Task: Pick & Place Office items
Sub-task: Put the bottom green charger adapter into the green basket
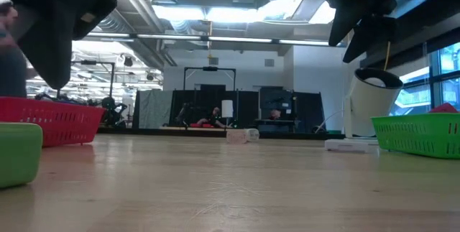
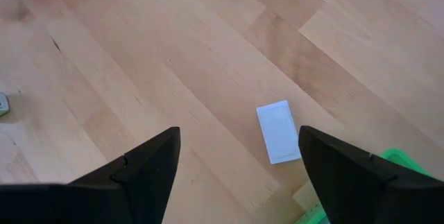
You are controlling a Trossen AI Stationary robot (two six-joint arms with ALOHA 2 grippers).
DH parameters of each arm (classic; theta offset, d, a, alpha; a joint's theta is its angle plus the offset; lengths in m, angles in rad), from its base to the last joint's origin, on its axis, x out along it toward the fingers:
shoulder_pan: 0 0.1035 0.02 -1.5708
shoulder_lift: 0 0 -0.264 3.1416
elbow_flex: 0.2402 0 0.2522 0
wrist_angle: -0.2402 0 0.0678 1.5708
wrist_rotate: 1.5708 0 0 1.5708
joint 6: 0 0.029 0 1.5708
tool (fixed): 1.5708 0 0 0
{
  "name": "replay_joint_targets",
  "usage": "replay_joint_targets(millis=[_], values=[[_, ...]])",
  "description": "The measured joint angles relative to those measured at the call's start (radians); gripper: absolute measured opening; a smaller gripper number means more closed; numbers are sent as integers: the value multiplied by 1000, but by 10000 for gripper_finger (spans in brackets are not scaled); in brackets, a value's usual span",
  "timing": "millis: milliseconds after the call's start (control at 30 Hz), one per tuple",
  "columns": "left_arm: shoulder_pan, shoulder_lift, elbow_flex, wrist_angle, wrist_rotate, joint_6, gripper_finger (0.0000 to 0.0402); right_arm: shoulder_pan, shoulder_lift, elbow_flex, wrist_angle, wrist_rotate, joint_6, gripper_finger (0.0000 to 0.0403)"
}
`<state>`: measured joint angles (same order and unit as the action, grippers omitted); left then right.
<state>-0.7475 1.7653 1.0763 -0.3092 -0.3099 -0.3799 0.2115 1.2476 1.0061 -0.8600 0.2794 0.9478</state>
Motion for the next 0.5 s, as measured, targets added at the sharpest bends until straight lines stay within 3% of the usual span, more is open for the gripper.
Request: replay_joint_targets(millis=[500], values=[[11, 32, -12, -31, -3, 1, 278, 0, 0, 0, 0, 0, -14, 296]])
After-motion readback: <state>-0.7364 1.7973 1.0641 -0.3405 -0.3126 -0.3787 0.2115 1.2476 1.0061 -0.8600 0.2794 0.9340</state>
